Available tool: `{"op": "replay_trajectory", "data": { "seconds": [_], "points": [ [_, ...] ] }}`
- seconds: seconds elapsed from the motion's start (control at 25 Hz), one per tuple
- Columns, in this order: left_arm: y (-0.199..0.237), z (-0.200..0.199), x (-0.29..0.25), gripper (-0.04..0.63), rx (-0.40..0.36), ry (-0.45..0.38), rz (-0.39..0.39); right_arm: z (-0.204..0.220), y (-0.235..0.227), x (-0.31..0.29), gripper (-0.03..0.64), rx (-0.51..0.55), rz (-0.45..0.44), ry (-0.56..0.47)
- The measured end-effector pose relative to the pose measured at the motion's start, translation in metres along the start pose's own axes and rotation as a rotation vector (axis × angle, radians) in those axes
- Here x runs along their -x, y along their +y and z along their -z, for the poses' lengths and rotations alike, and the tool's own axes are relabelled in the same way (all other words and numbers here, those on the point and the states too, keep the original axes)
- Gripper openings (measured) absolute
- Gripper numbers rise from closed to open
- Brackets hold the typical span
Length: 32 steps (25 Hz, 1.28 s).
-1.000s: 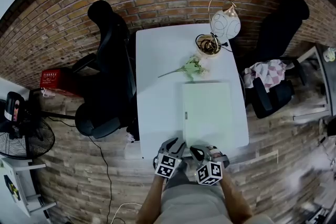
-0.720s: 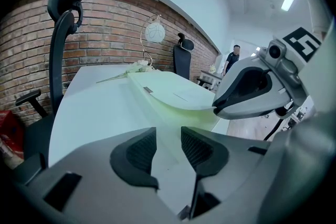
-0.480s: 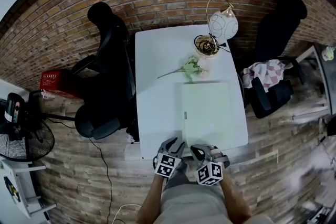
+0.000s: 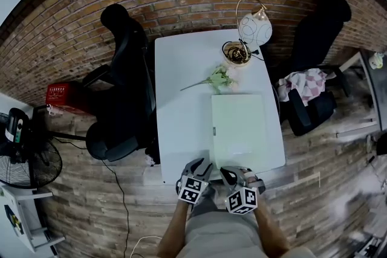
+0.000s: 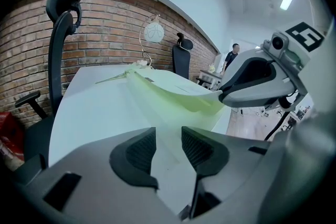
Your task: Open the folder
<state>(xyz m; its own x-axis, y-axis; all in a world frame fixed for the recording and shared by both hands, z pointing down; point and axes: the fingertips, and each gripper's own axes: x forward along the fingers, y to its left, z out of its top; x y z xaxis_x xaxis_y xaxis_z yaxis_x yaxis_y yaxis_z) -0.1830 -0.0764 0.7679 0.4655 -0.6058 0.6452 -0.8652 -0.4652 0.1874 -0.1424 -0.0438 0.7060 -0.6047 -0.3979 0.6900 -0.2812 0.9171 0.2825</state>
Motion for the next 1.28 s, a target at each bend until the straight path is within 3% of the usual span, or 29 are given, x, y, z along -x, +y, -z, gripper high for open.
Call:
{"op": "replay_trajectory", "data": {
  "seconds": [1.28],
  "points": [
    [0.000, 0.000, 0.001, 0.153, -0.024, 0.005, -0.009, -0.011, -0.017, 0.031, 0.011, -0.028, 0.107, -0.033]
  ]
}}
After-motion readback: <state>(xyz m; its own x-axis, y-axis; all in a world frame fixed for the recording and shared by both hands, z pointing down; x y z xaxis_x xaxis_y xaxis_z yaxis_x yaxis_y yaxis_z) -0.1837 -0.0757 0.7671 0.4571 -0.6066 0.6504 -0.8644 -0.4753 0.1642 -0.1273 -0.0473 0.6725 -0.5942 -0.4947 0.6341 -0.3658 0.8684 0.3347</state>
